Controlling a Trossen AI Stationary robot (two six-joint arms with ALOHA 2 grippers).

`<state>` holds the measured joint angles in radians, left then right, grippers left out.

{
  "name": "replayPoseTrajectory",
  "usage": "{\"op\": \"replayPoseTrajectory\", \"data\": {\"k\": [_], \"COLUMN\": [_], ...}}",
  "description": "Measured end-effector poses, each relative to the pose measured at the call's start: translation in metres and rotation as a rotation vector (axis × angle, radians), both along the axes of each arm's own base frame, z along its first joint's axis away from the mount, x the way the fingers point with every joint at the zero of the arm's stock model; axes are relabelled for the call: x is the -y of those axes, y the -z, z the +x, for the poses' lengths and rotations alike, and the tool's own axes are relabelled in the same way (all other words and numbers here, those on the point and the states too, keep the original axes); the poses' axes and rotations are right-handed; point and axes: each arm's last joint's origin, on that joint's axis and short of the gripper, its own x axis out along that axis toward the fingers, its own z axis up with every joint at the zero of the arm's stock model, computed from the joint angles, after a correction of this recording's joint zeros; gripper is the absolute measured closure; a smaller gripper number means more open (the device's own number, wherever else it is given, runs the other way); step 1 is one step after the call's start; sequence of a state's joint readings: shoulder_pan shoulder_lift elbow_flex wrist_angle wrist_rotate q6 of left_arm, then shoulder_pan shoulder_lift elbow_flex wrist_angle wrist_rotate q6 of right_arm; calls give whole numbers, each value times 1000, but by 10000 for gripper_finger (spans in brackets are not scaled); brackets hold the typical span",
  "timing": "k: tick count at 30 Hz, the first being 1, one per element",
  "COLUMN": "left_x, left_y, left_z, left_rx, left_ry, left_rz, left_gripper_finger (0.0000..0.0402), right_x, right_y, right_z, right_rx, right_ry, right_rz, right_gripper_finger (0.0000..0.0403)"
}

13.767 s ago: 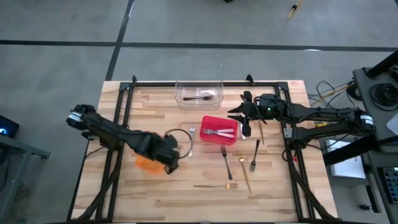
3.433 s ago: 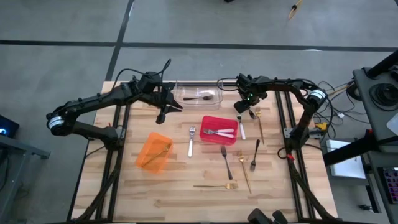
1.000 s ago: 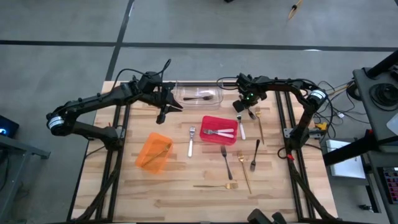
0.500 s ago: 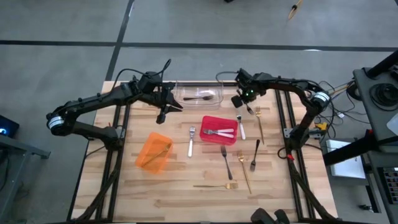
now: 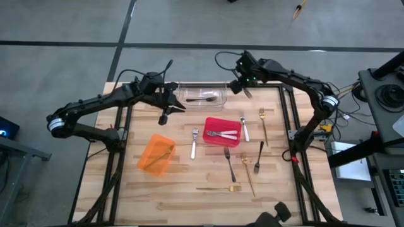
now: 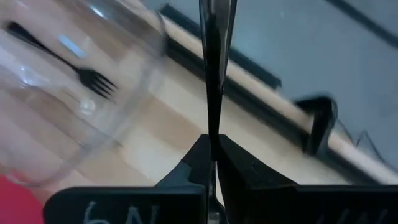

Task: Sort silverware by color (type)
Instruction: Put the black fork into the transparent bin

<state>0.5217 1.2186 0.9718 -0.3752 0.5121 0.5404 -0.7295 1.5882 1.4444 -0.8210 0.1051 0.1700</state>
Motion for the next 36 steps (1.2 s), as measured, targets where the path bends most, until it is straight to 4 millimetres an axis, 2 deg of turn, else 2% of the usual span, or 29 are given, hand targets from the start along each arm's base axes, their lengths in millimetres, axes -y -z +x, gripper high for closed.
{"op": "replayPoseTrajectory", "data": {"k": [7, 15, 25, 31, 36], "left_x": [-2, 6, 14, 15, 15], "left_y": [-7, -20, -34, -37, -38], "left_z": [-8, -21, -37, -39, -40], "left_rx": [28, 121, 200, 214, 212], "left_ry": [-21, -51, -98, -105, -142], "left_rz": [15, 16, 62, 57, 43], "left_gripper_finger": [361, 361, 361, 361, 361], "right_x": [1, 5, 17, 26, 33], "right_y": [-29, -38, -41, -41, -32], "right_z": [22, 50, 75, 98, 119], "right_rx": [48, 49, 37, 32, 13], "right_ry": [-86, -189, -284, -344, -401], "right_rz": [-83, -141, -209, -245, -264], "right_gripper_finger": [394, 394, 394, 394, 394]}}
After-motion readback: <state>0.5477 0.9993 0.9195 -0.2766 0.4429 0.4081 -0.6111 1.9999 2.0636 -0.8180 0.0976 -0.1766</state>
